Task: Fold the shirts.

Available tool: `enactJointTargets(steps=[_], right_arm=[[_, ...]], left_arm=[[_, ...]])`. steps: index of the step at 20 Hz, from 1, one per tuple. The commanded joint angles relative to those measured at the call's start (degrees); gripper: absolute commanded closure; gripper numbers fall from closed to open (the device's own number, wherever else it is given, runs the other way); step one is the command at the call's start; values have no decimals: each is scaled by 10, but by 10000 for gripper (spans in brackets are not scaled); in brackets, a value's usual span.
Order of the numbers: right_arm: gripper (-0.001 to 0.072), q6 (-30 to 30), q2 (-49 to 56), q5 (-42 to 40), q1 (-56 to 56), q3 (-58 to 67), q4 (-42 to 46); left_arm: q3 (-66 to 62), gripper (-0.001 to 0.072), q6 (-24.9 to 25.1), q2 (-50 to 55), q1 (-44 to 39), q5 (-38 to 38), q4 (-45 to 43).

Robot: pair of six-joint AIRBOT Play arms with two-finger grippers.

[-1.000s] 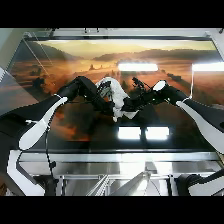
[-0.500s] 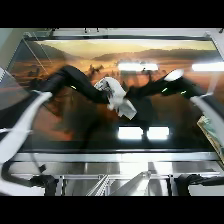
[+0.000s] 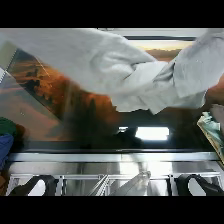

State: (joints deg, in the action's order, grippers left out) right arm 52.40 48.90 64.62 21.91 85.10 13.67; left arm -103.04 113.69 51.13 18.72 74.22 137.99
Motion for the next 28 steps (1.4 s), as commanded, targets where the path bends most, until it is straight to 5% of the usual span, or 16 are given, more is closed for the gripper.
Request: enactJointTargets(steps=[1, 4, 8, 9, 11, 12, 18, 20, 23, 28], right_arm=[[695, 25, -2, -20, 10, 2, 64], [694, 15, 113, -19, -20, -13, 72], [694, -13, 345, -64, -73, -18, 80], [693, 3, 399, -50, -77, -18, 80], [521, 12, 485, 2, -80, -18, 65], [467, 12, 513, 30, -78, -18, 67], [457, 49, 511, 77, -24, -18, 111], [270, 104, 499, 49, -6, -17, 178], [269, 132, 502, 26, -11, -17, 211], [269, 132, 530, -80, -66, -16, 222]], left_arm=[[-65, 692, -11, -3, 52, 50, 1], [-22, 691, -23, 74, -2, 95, -5], [135, 682, -23, 225, -82, 38, -5], [164, 563, -23, 268, -93, 30, -5], [198, -13, -26, 350, -103, 32, 2], [203, -13, -29, 385, -104, 43, 2], [203, -13, -57, 461, -145, 109, 2], [203, -8, -57, 462, -212, 76, 10], [191, 11, -72, 485, -330, -4, 37], [50, 9, -119, 625, -474, -16, 36]])
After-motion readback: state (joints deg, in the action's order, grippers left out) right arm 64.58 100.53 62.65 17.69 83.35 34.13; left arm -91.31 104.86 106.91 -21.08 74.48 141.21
